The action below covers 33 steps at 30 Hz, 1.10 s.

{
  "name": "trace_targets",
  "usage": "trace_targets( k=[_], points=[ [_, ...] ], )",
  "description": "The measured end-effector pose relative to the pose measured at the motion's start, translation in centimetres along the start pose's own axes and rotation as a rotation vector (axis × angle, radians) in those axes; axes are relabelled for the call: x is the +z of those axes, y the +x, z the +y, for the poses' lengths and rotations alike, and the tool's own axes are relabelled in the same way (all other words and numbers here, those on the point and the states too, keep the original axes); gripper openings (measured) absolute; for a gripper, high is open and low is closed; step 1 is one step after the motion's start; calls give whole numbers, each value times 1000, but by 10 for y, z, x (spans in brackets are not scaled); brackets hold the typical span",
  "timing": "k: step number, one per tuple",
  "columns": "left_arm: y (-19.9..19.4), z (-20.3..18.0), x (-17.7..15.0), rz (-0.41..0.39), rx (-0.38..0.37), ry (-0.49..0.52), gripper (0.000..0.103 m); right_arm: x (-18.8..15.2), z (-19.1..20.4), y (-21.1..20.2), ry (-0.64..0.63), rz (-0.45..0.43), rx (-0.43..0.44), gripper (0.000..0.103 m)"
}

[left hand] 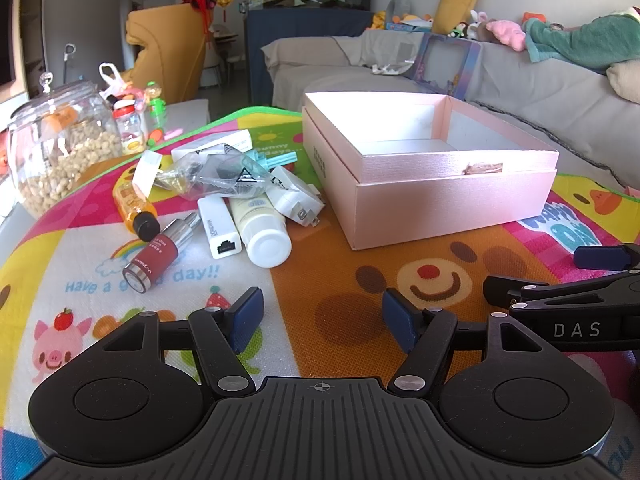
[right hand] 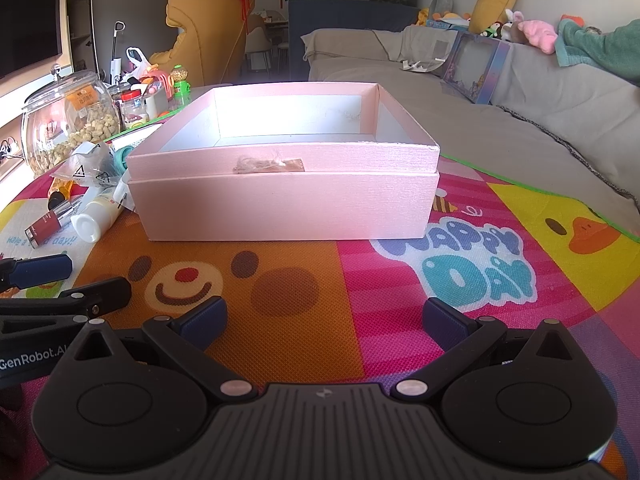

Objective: Organize rigid objects

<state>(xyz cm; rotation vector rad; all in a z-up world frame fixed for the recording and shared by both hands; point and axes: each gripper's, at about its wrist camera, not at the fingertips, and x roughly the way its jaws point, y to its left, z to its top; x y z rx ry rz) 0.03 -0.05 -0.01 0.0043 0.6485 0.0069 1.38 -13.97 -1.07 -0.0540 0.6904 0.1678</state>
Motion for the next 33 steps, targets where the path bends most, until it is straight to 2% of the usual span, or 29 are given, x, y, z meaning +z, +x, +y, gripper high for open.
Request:
trace_targets(
  k=[18, 21, 22, 24, 28, 30, 33],
  points=[
    [-4, -4, 0, -4, 14, 19, 71, 3, -3, 2, -1, 9, 12, 103],
    [-4, 6, 0, -12, -32, -29, 62, 12, -8, 5, -23, 66, 50, 103],
    [-7, 13, 1, -16, -68, -55, 54, 15, -10, 5, -16, 82, 58, 103],
    [-14, 28, 6, -25, -101, -89, 53, 15, -7, 5, -38, 85, 50, 103],
    [-23, 63, 25, -88, 13, -44, 52, 17, -7, 5, -39, 95, 50, 103],
    [-12, 83, 35, -28, 41, -38, 48, 16, -6, 6, -45, 95, 50, 103],
    [8, 97, 42, 45, 36, -29, 42, 17, -5, 7, -54, 100, 48, 103]
  ],
)
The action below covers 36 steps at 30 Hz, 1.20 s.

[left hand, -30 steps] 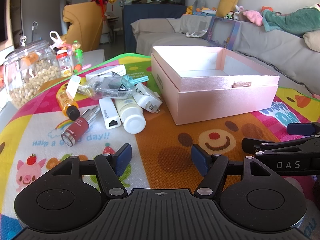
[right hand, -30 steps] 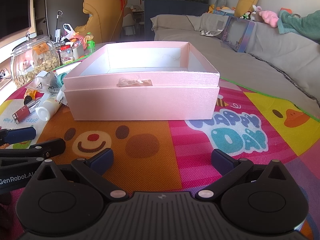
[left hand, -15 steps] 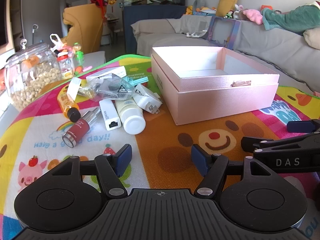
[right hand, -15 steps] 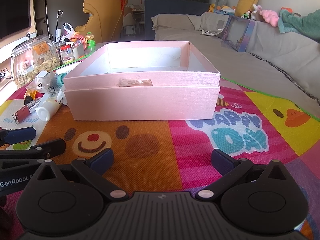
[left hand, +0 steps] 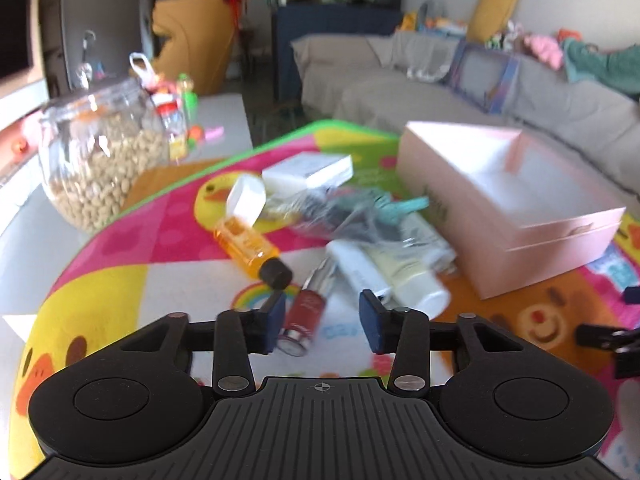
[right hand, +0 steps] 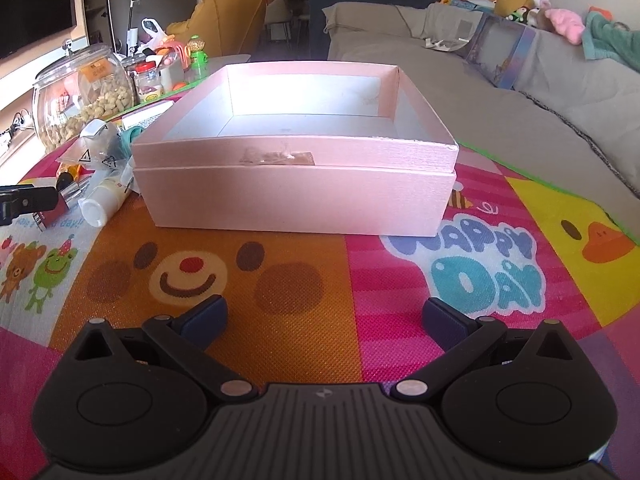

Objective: Organize rigid objects
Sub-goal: 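Grasp the red nail-polish bottle with the left gripper while the right grasps the orange bottle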

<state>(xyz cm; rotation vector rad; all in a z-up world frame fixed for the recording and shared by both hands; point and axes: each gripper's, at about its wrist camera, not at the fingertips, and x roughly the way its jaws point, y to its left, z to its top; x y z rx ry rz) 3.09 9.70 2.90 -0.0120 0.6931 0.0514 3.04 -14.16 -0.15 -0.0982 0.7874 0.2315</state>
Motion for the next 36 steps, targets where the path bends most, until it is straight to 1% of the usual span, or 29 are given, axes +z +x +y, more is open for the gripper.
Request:
trace_targets(
  k=[2, 4, 6, 7, 9, 10, 11, 12, 13, 15, 16, 17, 18, 20, 22, 24, 25, 26, 27, 29, 31, 32, 33, 35, 36],
  points=[
    [11, 0, 0, 27, 7, 24, 42, 1, 0, 0, -5, 4, 3, 103],
    [20, -1, 1, 47, -5, 27, 40, 1, 0, 1, -9, 5, 6, 103],
    [26, 0, 2, 52, -14, 14, 33, 0, -2, 1, -7, -2, 16, 103],
    [27, 0, 2, 44, -12, 19, 26, 0, -3, 1, -8, -3, 21, 103],
    [27, -2, 1, 37, -10, 29, 24, 0, -3, 0, -10, -2, 22, 102],
    [26, -1, 0, 35, -16, 29, 24, 1, -1, -2, -20, -7, 23, 101],
    [24, 1, -2, 34, -30, 27, 24, 2, 3, -4, -39, -18, 30, 93],
    [19, 3, -5, 32, -49, 20, 24, 5, 9, -8, -66, -38, 33, 87],
    [13, 6, -9, 29, -64, 10, 24, 8, 16, -14, -91, -74, 32, 87],
    [0, 12, -18, 21, -67, 2, 24, 17, 32, -28, -124, -177, 40, 87],
    [-8, 16, -24, 19, -61, 3, 24, 24, 42, -37, -139, -238, 55, 87],
    [-15, 19, -29, 18, -54, 2, 24, 32, 51, -42, -154, -270, 80, 87],
    [-21, 23, -34, 21, -50, -4, 24, 47, 63, -46, -182, -279, 127, 87],
    [-31, 34, -43, 29, -44, -33, 24, 72, 86, -45, -220, -254, 216, 87],
    [-36, 43, -48, 34, -44, -58, 24, 99, 113, -35, -236, -232, 298, 83],
    [-39, 48, -51, 30, -54, -74, 24, 126, 146, -16, -268, -200, 356, 70],
    [-39, 49, -51, 29, -60, -81, 24, 136, 161, -7, -273, -181, 369, 66],
    [-40, 50, -53, 26, -64, -88, 24, 148, 176, 7, -266, -147, 381, 60],
    [-41, 51, -53, 24, -67, -94, 24, 159, 190, 23, -246, -105, 393, 56],
    [-42, 52, -55, 19, -71, -108, 24, 175, 211, 51, -195, -36, 396, 54],
    [-42, 55, -56, 15, -81, -138, 24, 183, 226, 78, -155, 15, 360, 51],
    [-42, 58, -56, 11, -89, -154, 24, 185, 232, 96, -139, 51, 347, 46],
    [-42, 60, -57, 7, -99, -170, 24, 184, 233, 111, -129, 90, 345, 42],
    [-43, 64, -61, -3, -120, -195, 24, 181, 237, 129, -118, 150, 327, 41],
    [-43, 66, -62, -8, -128, -204, 24, 178, 235, 128, -99, 162, 327, 41]
  ],
)
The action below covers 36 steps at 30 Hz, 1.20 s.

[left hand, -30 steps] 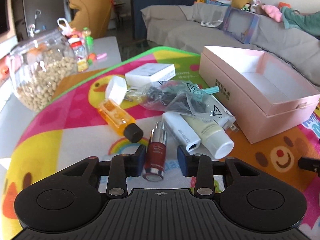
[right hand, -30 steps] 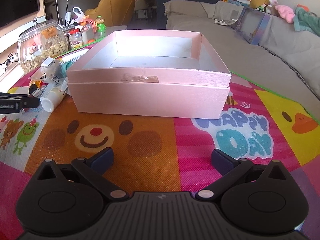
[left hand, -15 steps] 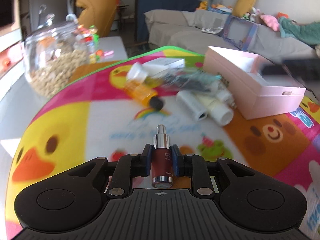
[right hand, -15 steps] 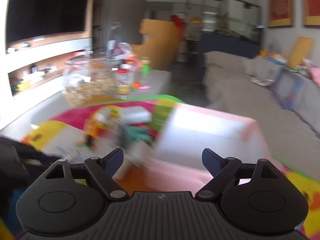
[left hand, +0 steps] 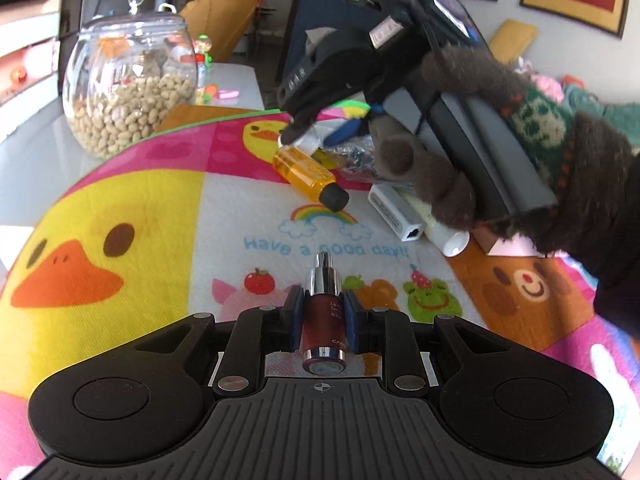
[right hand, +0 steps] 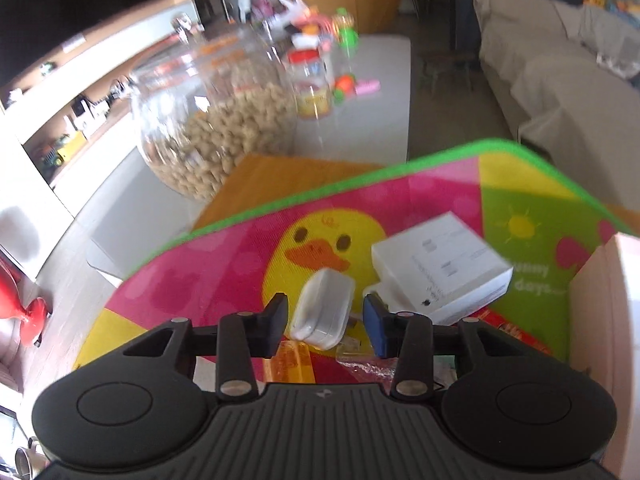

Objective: Organize rigid objects
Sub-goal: 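Grasp the red nail-polish bottle with the left gripper while the right grasps the orange bottle, then carry both bottles into the pink box and open both grippers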

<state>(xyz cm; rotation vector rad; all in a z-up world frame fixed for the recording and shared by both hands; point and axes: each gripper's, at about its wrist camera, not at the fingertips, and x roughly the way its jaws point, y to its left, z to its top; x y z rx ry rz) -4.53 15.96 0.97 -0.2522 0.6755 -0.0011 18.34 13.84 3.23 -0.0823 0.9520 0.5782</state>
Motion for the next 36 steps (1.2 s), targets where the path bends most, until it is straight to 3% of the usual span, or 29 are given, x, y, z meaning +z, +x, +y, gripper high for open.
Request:
trace_targets(
  k=[2, 5, 8, 13, 15, 16, 20, 26, 28, 33, 36],
  points=[
    [-2, 2, -2, -12, -10, -8, 24, -12, -2, -14, 1, -44, 22, 41],
    [-2, 0, -4, -23, -2, 3, 24, -33, 6, -44, -126, -144, 33, 43],
    [-2, -3, -4, -25, 10, 11, 24, -41, 20, -49, -224, -107, 57, 46],
    [-2, -5, -5, -27, 23, 15, 24, -41, 31, -13, -226, -37, 10, 44],
    [-3, -6, -6, -29, 24, 14, 24, -45, 31, -12, -234, -29, 12, 30],
    [-3, -6, -6, -31, 24, 15, 24, -48, 30, -18, -234, -17, 30, 28],
    [-4, -8, -8, -34, 29, 19, 24, -65, 14, -74, -153, -14, 174, 28],
    [-10, -19, -11, -27, 48, 65, 24, -128, -32, -183, -95, -151, 194, 27],
    [-15, -27, -16, -8, -15, 93, 24, -153, -52, -209, -62, -183, 175, 27],
    [-29, -75, -26, 36, -169, 200, 24, -208, -102, -251, 10, -289, -38, 28],
    [-42, -113, -12, 13, -253, 268, 24, -230, -140, -264, 128, -307, -45, 28]
  ],
)
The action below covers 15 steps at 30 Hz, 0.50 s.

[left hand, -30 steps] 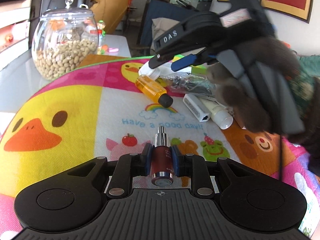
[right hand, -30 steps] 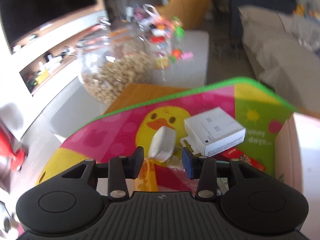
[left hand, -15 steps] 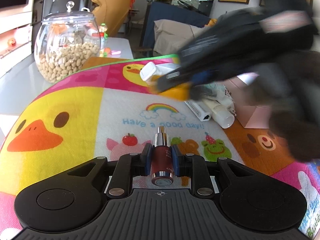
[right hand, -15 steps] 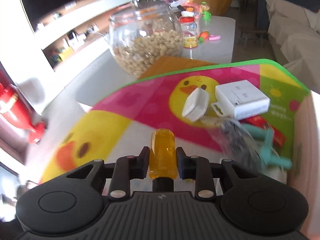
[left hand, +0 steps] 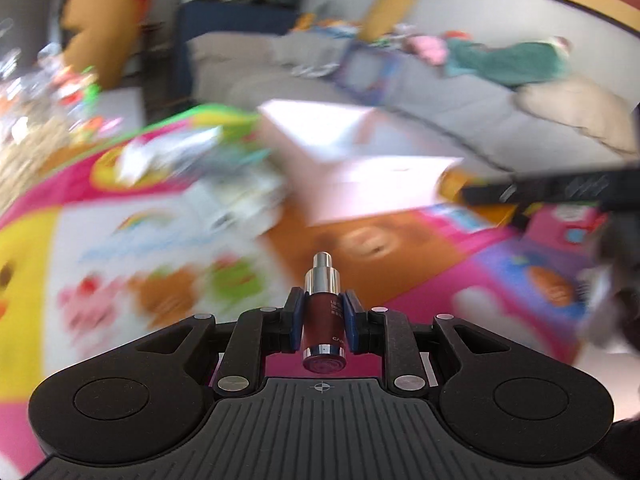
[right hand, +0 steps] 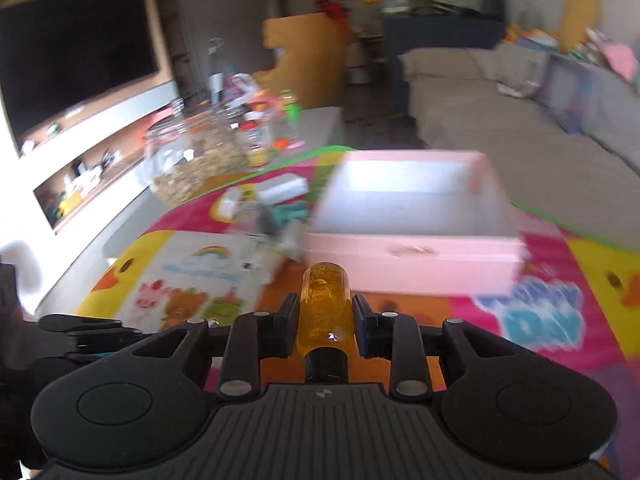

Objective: Organize rigid objects
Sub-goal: 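Carry both bottles into the pink box and open both grippers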

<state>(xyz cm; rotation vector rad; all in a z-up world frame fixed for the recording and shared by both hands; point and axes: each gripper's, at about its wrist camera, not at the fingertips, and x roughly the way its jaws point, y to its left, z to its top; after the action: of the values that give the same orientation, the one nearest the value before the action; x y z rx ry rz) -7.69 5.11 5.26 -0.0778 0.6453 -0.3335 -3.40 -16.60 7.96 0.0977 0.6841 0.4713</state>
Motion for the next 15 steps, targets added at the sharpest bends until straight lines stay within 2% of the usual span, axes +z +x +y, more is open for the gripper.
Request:
trace_targets(
  k=[2, 6, 8, 10, 12, 15],
  points=[
    [-1, -22, 26, -29, -33, 61, 24, -7, -21, -9, 52, -25, -15, 28],
    [8, -49, 103, -146, -21, 156, 24, -14, -47, -17, 96, -64, -48, 28],
    [28, -50, 142, -186, -51, 135, 24, -15, -53, -15, 103, -70, -53, 28],
    [60, -42, 171, -137, -109, 72, 28, -16, -56, -11, 109, -70, -60, 28],
    [79, -31, 181, -123, -95, 19, 28, -17, -55, -9, 96, -76, -75, 28],
    [75, -16, 166, -183, -37, 0, 28, -17, -54, -10, 71, -93, -102, 28]
  ],
)
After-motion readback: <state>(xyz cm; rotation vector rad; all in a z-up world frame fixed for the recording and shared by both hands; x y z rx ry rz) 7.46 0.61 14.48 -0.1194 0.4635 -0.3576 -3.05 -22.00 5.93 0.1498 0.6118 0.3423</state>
